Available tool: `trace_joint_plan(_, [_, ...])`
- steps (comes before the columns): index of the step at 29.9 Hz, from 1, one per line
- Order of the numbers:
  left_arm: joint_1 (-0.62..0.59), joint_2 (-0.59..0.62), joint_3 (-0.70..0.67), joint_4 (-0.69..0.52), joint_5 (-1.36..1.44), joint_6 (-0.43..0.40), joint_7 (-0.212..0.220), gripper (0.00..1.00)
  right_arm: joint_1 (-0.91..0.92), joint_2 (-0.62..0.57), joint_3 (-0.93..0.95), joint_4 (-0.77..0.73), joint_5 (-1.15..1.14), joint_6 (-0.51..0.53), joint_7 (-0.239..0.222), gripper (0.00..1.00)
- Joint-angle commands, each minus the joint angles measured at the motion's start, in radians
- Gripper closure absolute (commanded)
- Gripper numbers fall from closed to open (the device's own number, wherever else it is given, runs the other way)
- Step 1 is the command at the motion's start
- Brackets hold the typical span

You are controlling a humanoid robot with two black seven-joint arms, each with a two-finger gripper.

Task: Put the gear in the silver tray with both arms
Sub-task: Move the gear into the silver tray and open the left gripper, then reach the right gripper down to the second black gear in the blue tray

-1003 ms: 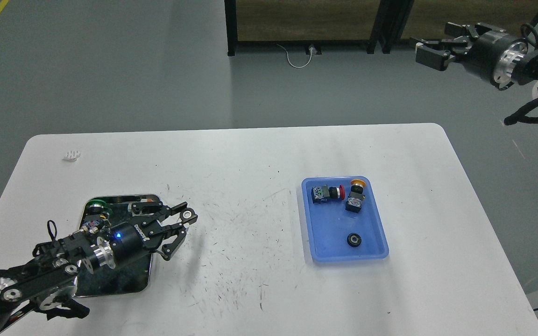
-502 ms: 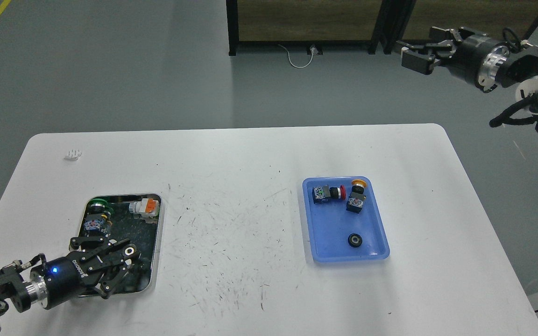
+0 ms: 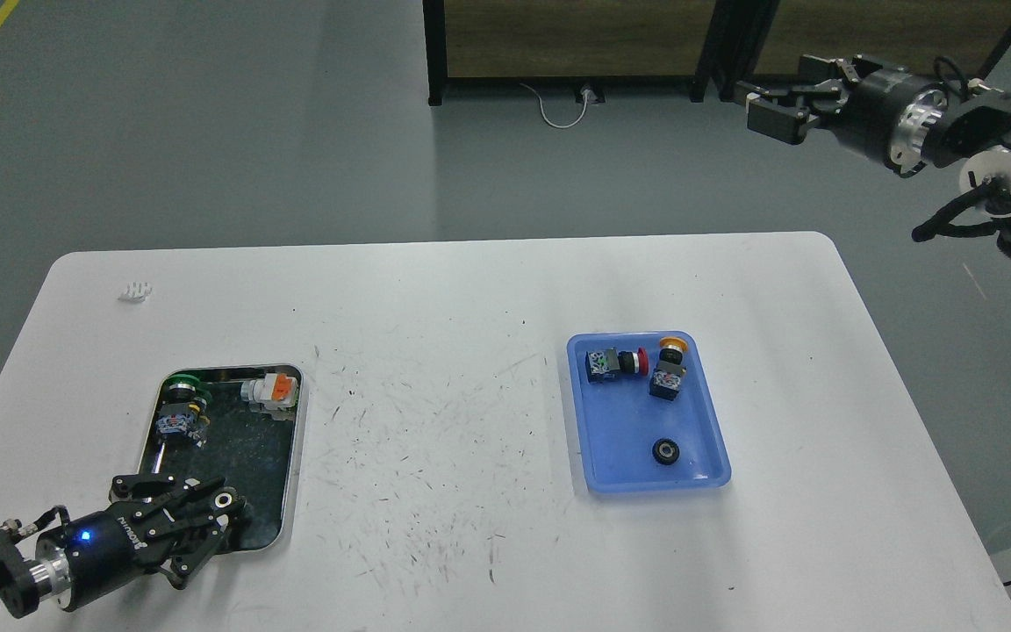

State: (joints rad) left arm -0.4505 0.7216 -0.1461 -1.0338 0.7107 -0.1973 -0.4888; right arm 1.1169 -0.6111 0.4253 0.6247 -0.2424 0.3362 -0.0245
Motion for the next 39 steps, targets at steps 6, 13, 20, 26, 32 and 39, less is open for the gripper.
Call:
trace_joint_plan(6, [0.009, -0.001, -0.003, 0.012, -0.037, 0.001, 0.000, 0.36, 0.004, 0.017, -0.016, 0.004, 0.000, 0.001, 0.000, 0.07])
trace_joint_plan(13, [-0.002, 0.022, -0.050, 0.014, -0.102, 0.004, 0.000, 0.21, 0.006, -0.024, -0.063, 0.114, 0.002, 0.010, -0.002, 0.07])
trace_joint_plan(20, [-0.080, 0.116, -0.193, 0.012, -0.253, -0.011, 0.004, 0.03, 0.004, -0.143, -0.210, 0.349, 0.002, 0.032, -0.005, 0.07])
trace_joint_plan(26, [-0.223, 0.188, -0.205, 0.012, -0.388, -0.013, 0.070, 0.02, -0.014, -0.197, -0.321, 0.460, -0.008, 0.047, -0.018, 0.06])
trace_joint_plan(32, [-0.341, 0.211, -0.207, 0.012, -0.410, -0.005, 0.116, 0.03, -0.126, -0.187, -0.376, 0.489, -0.077, 0.037, -0.048, 0.06])
trace_joint_plan(39, [-0.382, 0.213, -0.210, 0.012, -0.409, -0.001, 0.142, 0.03, -0.247, -0.179, -0.401, 0.498, -0.158, 0.035, -0.051, 0.06])
